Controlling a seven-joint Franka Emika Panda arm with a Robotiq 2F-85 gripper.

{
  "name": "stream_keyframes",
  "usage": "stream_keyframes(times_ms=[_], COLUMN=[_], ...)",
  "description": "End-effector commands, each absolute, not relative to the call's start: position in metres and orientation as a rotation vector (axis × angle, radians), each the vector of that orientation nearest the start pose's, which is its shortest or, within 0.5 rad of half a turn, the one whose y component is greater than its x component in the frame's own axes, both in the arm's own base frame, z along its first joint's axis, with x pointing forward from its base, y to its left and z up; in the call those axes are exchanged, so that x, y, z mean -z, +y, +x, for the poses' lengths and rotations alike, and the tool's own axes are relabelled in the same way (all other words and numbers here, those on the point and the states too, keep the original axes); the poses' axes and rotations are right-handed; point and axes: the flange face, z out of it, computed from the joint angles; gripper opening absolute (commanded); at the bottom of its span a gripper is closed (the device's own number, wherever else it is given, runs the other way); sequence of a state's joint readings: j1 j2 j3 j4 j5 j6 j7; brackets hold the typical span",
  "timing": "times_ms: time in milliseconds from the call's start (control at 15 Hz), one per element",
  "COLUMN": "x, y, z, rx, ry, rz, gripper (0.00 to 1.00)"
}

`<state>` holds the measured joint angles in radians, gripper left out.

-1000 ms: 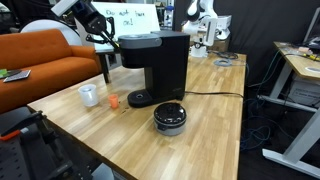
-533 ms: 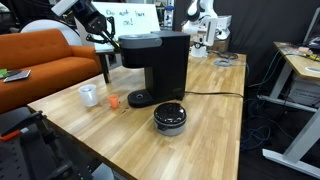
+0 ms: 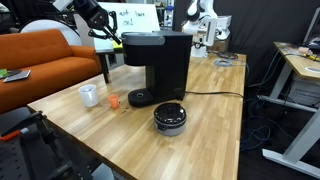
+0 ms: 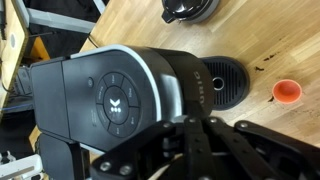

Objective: Open the coffee maker

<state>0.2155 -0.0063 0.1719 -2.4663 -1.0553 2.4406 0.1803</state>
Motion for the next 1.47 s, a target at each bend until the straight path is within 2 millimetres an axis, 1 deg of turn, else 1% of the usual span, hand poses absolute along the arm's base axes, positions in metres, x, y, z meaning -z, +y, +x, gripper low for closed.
stream_keyframes(times_ms=[0,533,733,1000,1133,1400], x=[-0.309,-0.313,-0.318,-0.339,-0.35,-0.369], y=[0.173,0.183,0.185,0.182,0.184,0.166], z=[0.444,0.44,0.44,0.446,0.45,0.467], rx=[-0.251,-0.263,-0.272,-0.308,-0.324,-0.312], ry=[1.261,1.29,1.297,1.29,1.287,1.272], rz=[2.122,2.095,2.09,2.082,2.118,2.243], gripper=[0.0,0.0,0.0,0.0,0.0,0.0])
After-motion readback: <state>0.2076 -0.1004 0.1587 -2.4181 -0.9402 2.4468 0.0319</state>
